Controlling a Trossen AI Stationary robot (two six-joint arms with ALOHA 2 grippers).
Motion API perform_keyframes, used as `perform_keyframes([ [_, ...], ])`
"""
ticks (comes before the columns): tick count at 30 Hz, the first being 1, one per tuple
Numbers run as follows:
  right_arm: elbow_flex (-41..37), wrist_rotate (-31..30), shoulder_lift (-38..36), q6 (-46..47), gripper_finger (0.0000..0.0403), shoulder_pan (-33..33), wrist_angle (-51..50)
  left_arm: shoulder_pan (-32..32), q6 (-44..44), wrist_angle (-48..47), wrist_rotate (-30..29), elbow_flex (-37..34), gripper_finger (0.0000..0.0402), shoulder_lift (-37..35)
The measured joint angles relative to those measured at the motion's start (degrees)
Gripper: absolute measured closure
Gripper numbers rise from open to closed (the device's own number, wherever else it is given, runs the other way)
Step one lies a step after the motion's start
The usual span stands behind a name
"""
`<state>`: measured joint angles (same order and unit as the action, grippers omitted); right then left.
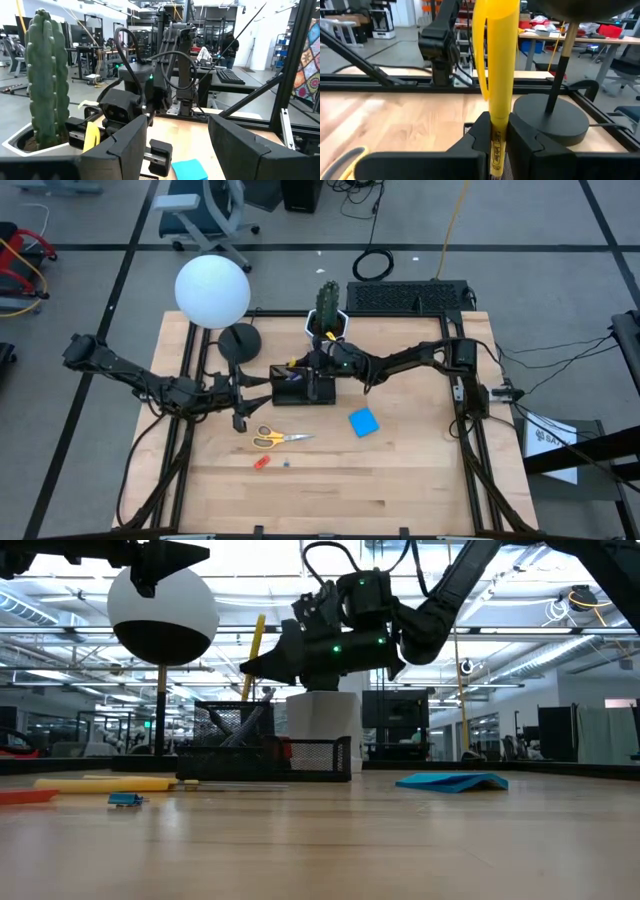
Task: Pick and place office supplies into organizer
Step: Put the yellow pen into the desk organizer, then put the scissor into the desk organizer
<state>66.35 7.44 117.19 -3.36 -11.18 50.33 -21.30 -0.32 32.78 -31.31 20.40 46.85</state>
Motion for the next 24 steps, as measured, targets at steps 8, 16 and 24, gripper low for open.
perform_keyframes([
  [8,0.0,0.0,0.0,2.5,0.0348,0.0,-1.1,0.0,0.0,0.4,-0.1,0.0,0.0183,0.0],
  [16,0.0,-0.1,0.0,2.3,0.0321,0.0,-2.4,0.0,0.1,0.5,-0.2,0.0,0.0183,0.0],
  [24,0.0,-0.1,0.0,1.0,0.0308,0.0,-2.4,0.0,0.9,1.6,-0.2,0.0,0.0183,0.0],
])
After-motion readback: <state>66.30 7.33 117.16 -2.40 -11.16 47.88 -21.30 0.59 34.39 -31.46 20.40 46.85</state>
